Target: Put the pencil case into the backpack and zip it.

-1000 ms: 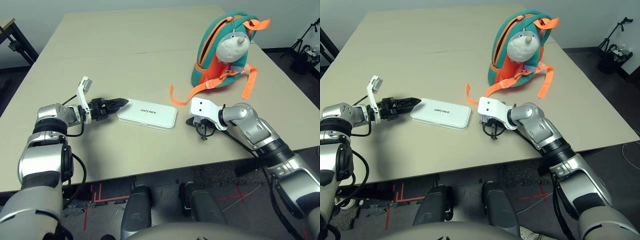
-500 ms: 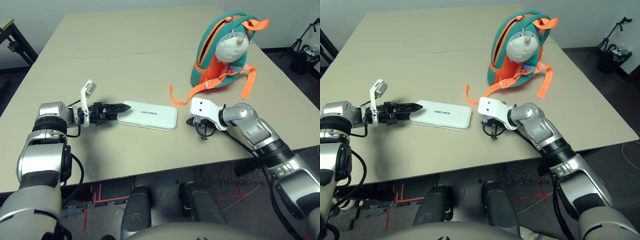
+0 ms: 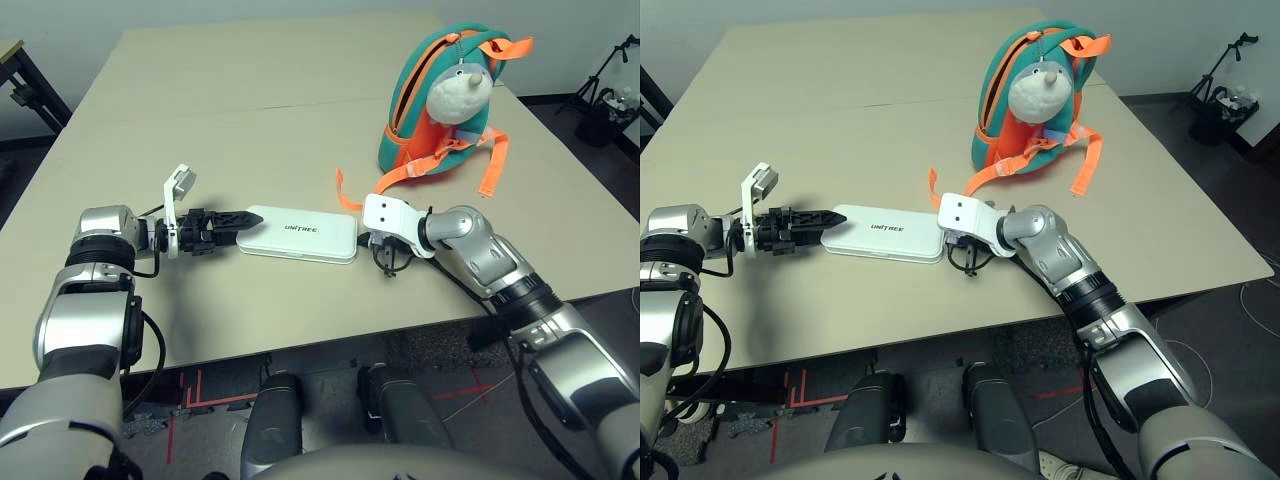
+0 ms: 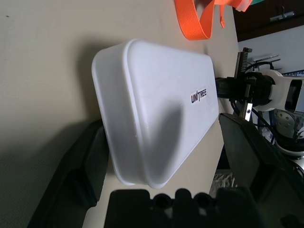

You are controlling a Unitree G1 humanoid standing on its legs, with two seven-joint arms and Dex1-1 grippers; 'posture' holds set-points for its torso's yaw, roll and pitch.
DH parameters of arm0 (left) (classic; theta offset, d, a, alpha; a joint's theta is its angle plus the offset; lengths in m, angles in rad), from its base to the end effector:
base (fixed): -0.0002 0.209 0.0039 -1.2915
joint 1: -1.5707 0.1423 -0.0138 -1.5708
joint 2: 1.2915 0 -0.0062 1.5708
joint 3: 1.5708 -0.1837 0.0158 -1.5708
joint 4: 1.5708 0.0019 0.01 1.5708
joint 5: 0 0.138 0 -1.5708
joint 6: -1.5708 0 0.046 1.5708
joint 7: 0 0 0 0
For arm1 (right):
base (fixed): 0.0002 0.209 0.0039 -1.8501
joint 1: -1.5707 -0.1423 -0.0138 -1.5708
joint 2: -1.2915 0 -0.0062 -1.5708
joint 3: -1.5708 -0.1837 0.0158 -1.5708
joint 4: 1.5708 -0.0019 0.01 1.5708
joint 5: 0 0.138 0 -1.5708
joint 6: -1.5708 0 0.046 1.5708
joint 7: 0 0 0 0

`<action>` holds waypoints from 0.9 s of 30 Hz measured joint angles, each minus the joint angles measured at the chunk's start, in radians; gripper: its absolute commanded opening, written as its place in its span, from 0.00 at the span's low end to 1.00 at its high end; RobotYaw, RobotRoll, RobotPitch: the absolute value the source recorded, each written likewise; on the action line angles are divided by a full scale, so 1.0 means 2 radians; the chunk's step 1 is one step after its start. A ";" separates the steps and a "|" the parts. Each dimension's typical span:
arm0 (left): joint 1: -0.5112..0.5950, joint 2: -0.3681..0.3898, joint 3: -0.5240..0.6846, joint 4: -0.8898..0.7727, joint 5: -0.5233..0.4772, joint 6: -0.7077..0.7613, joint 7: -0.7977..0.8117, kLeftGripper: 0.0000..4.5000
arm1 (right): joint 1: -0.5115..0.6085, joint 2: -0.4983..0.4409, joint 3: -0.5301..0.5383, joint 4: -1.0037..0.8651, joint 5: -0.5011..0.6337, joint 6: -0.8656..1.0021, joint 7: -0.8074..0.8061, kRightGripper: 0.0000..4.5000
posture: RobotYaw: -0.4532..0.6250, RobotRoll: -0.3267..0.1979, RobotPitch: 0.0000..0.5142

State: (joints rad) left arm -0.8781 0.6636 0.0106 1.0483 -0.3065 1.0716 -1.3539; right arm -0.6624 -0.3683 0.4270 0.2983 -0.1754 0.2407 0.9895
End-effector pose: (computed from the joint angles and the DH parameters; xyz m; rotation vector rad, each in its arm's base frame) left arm 0.2971 0.3063 0.1164 -0.7379 0.8782 -0.7864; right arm 0.3072 -0.1262 0.1271 -0.7600 0.2892 1.2112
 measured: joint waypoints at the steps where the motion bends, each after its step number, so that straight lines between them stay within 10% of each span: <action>1: 0.001 0.000 0.000 -0.003 0.000 0.001 0.000 1.00 | -0.001 0.004 0.000 0.002 -0.001 -0.001 0.000 0.00 | 0.31 0.62 0.19; 10: 0.011 -0.003 -0.005 -0.018 -0.001 0.002 -0.016 1.00 | -0.014 0.035 0.016 0.014 -0.010 -0.015 0.000 0.00 | 0.32 0.62 0.18; 16: 0.014 -0.007 -0.001 -0.022 -0.001 -0.007 -0.003 0.70 | -0.016 0.020 0.015 0.022 -0.009 -0.030 0.000 0.00 | 0.32 0.62 0.19; 27: -0.007 -0.009 0.103 -0.005 -0.030 -0.076 0.065 0.69 | -0.008 -0.057 -0.053 0.052 0.006 -0.024 -0.030 0.00 | 0.32 0.62 0.20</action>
State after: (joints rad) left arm -0.8915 0.6450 0.2175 1.0381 -0.3668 0.9189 -1.2235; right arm -0.6779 -0.4832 0.3217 0.4014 -0.1635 0.1934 0.9301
